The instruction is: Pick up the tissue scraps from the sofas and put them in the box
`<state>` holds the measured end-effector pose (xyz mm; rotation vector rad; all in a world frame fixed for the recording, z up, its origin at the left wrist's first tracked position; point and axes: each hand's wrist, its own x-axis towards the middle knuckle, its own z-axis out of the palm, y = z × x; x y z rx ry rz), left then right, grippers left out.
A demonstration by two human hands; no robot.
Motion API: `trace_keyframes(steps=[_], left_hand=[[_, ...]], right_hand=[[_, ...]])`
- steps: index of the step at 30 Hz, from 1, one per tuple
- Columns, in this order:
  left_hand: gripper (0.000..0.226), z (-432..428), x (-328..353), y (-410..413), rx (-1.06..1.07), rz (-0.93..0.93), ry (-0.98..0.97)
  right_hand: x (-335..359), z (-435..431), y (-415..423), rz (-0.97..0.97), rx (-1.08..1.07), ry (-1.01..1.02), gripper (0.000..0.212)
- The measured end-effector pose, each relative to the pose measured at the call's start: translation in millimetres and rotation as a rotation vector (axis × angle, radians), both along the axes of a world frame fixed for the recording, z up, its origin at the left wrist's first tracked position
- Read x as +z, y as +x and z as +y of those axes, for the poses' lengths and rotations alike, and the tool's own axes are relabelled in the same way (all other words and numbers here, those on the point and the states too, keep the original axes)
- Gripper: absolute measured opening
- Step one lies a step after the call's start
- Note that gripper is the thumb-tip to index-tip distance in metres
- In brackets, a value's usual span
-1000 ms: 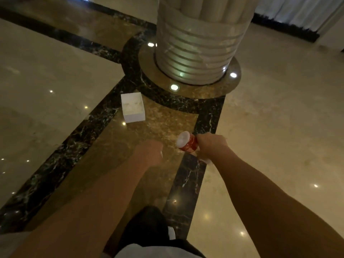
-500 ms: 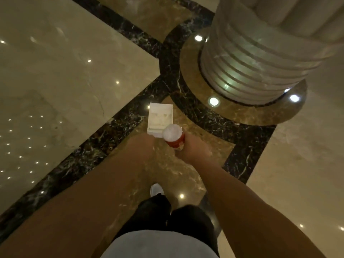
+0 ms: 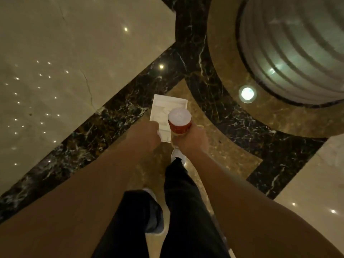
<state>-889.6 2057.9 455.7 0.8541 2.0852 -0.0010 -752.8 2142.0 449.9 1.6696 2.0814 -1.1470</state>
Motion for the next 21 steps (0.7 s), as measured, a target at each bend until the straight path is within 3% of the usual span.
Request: trace_keyframes(steps=[2,8,11,16,21], left_hand=[[0.026,26.5,-77.7,-13.3,0.065,-0.054,-0.055],[0.027,71.1,-284.1,-40.6,-0.135,0.017,-0.092],[0.027,83.2,-360.5,-54.6,-0.137,0.075,-0.156],[0.026,90.4,-409.2,-75.8,-0.2,0.102,-0.185],[0.029,97.3,-400.8,-89.0,-0.235,0.046,-0.164]], right_hand=[[-76.3,27.1,-20.0,-0.034,-0.037,-0.027,0.05],[-283.6,73.4,-75.6,-0.174,-0.109,-0.304,0.052],[-361.5,81.7,-95.8,-0.179,-0.055,-0.385,0.041],[-421.2,89.9,-113.2,-0.215,-0.131,-0.436,0.028],[-413.0,96.8,-115.2,-0.219,-0.204,-0.322,0.027]])
